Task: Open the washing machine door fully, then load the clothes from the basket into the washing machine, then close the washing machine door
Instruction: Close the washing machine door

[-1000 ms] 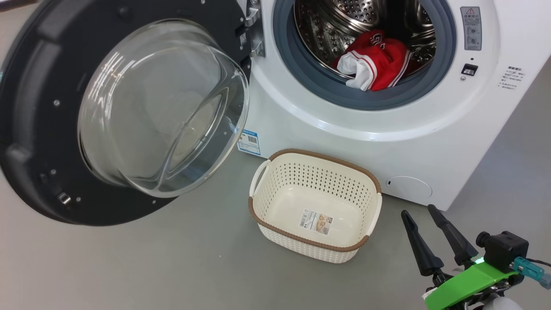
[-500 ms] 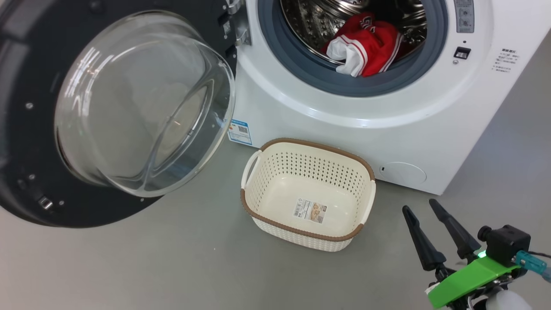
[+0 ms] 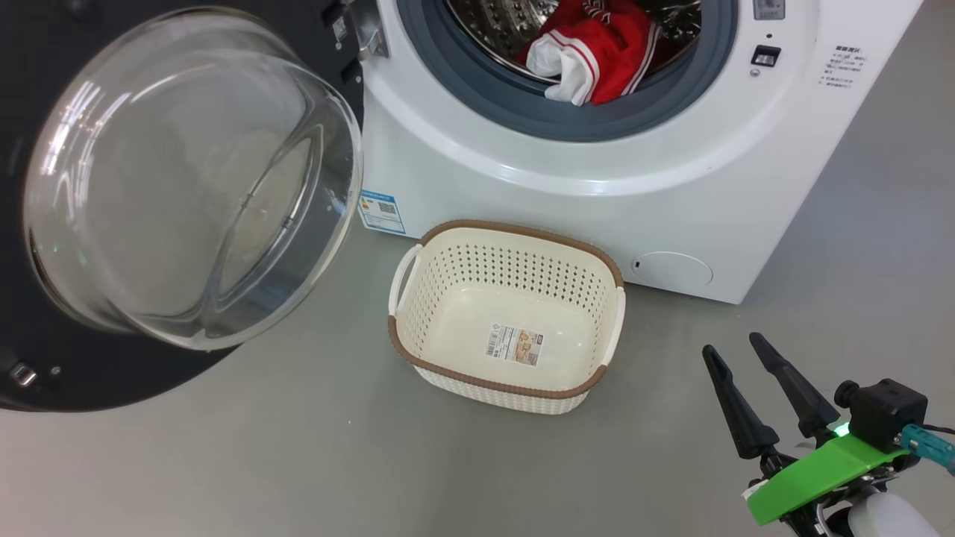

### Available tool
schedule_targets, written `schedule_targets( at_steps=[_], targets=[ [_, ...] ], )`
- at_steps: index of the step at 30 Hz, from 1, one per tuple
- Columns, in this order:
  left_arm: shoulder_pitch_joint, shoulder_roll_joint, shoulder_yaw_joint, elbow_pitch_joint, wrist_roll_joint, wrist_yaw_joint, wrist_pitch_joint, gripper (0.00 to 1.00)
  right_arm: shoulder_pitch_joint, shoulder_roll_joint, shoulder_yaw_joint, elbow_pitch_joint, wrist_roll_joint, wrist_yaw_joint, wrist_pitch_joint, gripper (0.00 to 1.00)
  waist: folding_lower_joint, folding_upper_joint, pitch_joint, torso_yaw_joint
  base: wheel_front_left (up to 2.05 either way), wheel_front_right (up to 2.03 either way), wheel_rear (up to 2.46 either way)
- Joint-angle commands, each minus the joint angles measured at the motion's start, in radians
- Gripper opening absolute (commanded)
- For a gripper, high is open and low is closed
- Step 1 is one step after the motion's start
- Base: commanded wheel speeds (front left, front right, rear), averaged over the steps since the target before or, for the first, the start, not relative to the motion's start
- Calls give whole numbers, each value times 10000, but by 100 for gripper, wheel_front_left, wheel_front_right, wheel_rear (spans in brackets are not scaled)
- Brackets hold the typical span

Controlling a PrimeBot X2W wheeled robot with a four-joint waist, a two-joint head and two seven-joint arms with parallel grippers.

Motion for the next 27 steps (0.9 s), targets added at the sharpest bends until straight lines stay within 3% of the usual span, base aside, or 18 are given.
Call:
schedule_targets(
  at_steps=[1,15,27],
  targets=[
    [-239,714,118,-140,-119,-123,18,0,-312,-171,177,-272,41,16,-48,100,0,0,54,-42,0,0,0],
    [-353,879,-322,939,-123,-533,877,0,-318,-125,125,-217,-13,16,-48,100,0,0,-46,-71,0,0,0],
    [174,611,-1024,641,-332,-809,2986,0,-75,83,135,-135,-20,16,-48,100,0,0,-485,98,0,0,0]
  ],
)
